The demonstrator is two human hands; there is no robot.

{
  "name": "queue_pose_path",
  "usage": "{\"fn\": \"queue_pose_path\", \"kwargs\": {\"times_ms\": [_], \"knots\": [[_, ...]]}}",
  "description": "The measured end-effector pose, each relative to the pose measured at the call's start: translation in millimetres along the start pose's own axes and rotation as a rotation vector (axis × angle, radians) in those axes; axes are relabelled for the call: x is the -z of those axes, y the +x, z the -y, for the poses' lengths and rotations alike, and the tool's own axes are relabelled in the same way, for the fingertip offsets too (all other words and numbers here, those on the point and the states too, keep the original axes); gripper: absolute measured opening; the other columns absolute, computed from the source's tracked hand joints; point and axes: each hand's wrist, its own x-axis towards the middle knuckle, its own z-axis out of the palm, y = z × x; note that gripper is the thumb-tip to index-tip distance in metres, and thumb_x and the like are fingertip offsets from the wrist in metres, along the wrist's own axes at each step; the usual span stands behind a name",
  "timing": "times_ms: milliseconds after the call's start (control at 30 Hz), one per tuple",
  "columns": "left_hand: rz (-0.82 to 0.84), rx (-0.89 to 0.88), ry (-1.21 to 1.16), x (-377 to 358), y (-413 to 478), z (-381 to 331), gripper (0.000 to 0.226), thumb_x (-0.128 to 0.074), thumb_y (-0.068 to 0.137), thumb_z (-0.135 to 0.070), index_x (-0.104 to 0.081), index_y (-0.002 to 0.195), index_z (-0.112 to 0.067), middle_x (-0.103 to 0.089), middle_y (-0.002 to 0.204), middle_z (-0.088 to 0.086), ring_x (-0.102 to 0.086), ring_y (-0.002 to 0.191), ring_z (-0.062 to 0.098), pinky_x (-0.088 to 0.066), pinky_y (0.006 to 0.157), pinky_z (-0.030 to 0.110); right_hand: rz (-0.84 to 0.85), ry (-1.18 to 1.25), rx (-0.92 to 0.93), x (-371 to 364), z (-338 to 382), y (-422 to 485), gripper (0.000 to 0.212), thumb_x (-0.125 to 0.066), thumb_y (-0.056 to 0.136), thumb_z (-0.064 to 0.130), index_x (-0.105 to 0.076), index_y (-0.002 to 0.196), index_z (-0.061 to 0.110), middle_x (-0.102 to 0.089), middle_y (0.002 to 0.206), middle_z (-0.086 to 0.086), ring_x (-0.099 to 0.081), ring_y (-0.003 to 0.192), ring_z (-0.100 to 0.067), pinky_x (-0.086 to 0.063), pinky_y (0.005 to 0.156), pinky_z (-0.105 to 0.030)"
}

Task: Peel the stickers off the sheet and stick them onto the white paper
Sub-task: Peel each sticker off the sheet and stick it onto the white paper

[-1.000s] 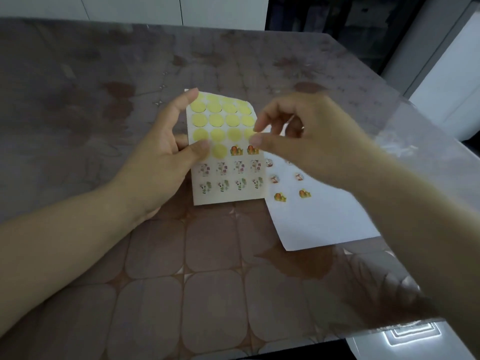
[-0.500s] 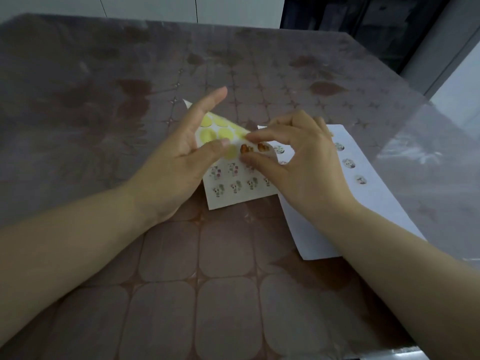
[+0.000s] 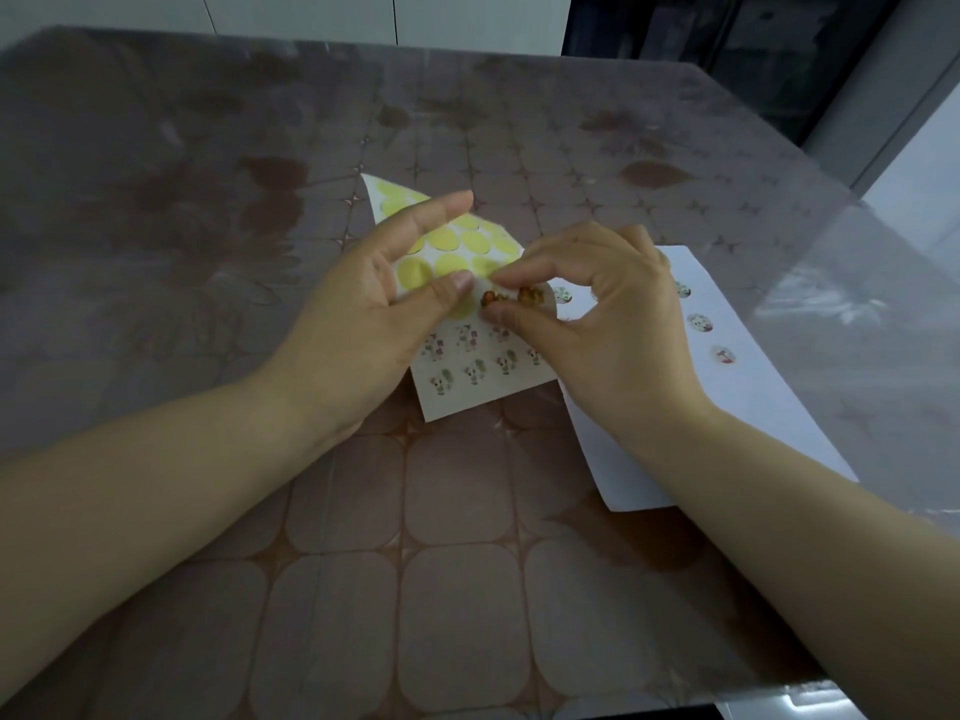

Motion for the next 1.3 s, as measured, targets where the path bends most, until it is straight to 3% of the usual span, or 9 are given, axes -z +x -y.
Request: {"fn": "queue_pose_path", "kwargs": {"times_ms": [167,267,367,500,700,900,1067,1200,1300], "knots": [[-0.020,0.016,0.015,2.7,0.7,2.4,0.042,-0.054,0.091,-0.003,-0.053,0.126,-0.027,-0.055,0.133,0.002,-0.062,0.109,0.009,-0.052,0.084,0.022,0.024,-0.001,0.031,1.3,-1.6,0.0,0.007,-0.074,0.074,0.030,-0.071,0.080,0.031,-0.061,0.086,0.019,-0.047,0.088,-0.006,-0.032,0.090,-0.028],[-0.041,0.049,0.044,7.0,2.3,6.3,0.043,-0.060,0.090,-0.008,-0.054,0.127,-0.029,-0.053,0.137,0.001,-0.055,0.122,0.016,-0.050,0.095,0.032,0.071,0.030,0.008,3.7,-3.2,0.2,0.005,-0.073,0.076,0.031,-0.070,0.080,0.032,-0.061,0.083,0.022,-0.045,0.087,0.002,-0.029,0.092,-0.020],[-0.050,0.071,0.068,9.4,2.7,7.5,0.045,-0.062,0.086,-0.013,-0.054,0.128,-0.028,-0.051,0.138,0.002,-0.051,0.126,0.019,-0.045,0.103,0.042,0.142,0.106,-0.088,7.9,-4.7,2.0,0.009,-0.073,0.078,0.029,-0.068,0.082,0.036,-0.057,0.078,0.033,-0.046,0.089,0.001,-0.037,0.090,-0.030],[-0.044,0.082,0.060,8.3,2.6,7.0,0.044,-0.057,0.092,-0.005,-0.052,0.130,-0.024,-0.053,0.135,0.005,-0.056,0.120,0.020,-0.048,0.100,0.043,0.183,0.089,-0.124,7.4,-5.6,3.5,0.022,-0.072,0.078,0.032,-0.068,0.100,0.035,-0.057,0.090,0.024,-0.049,0.099,-0.007,-0.036,0.096,-0.033],[-0.042,0.080,0.104,9.4,3.5,8.7,0.046,-0.062,0.082,-0.019,-0.055,0.125,-0.032,-0.054,0.135,-0.001,-0.049,0.128,0.020,-0.042,0.105,0.045,0.148,0.044,0.006,4.9,-3.2,1.1,0.012,-0.069,0.074,0.035,-0.072,0.086,0.035,-0.051,0.090,0.019,-0.043,0.092,-0.007,-0.034,0.096,-0.039],[-0.020,0.094,0.127,12.7,4.7,11.9,0.049,-0.063,0.079,-0.024,-0.055,0.125,-0.038,-0.053,0.137,0.002,-0.048,0.129,0.023,-0.041,0.105,0.046,0.189,0.085,0.041,9.9,-2.9,2.1,0.012,-0.068,0.077,0.032,-0.064,0.082,0.042,-0.056,0.088,0.028,-0.046,0.097,-0.002,-0.036,0.095,-0.043],[0.003,0.103,0.165,12.5,3.3,8.8,0.056,-0.066,0.077,-0.025,-0.051,0.129,-0.041,-0.052,0.136,0.001,-0.049,0.128,0.020,-0.040,0.106,0.046,0.240,0.162,-0.072,10.9,-3.6,3.7,0.017,-0.072,0.077,0.031,-0.063,0.075,0.045,-0.061,0.093,0.021,-0.052,0.106,-0.009,-0.025,0.101,-0.022],[0.045,0.132,0.146,8.7,1.6,5.0,0.079,-0.082,0.068,-0.025,-0.043,0.135,-0.036,-0.057,0.130,0.000,-0.060,0.113,0.010,-0.050,0.094,0.028,0.268,0.230,-0.209,12.4,-2.6,4.2,0.015,-0.074,0.076,0.029,-0.065,0.072,0.039,-0.060,0.091,0.020,-0.050,0.094,0.010,-0.030,0.081,0.000],[0.089,0.145,0.169,5.4,-0.2,1.7,0.096,-0.086,0.054,-0.017,-0.039,0.135,-0.036,-0.061,0.124,-0.002,-0.064,0.106,0.008,-0.053,0.089,0.024,0.276,0.262,-0.259,13.2,-3.0,4.4,0.013,-0.073,0.077,0.028,-0.065,0.071,0.036,-0.062,0.082,0.021,-0.053,0.089,0.006,-0.032,0.075,0.001]]}}
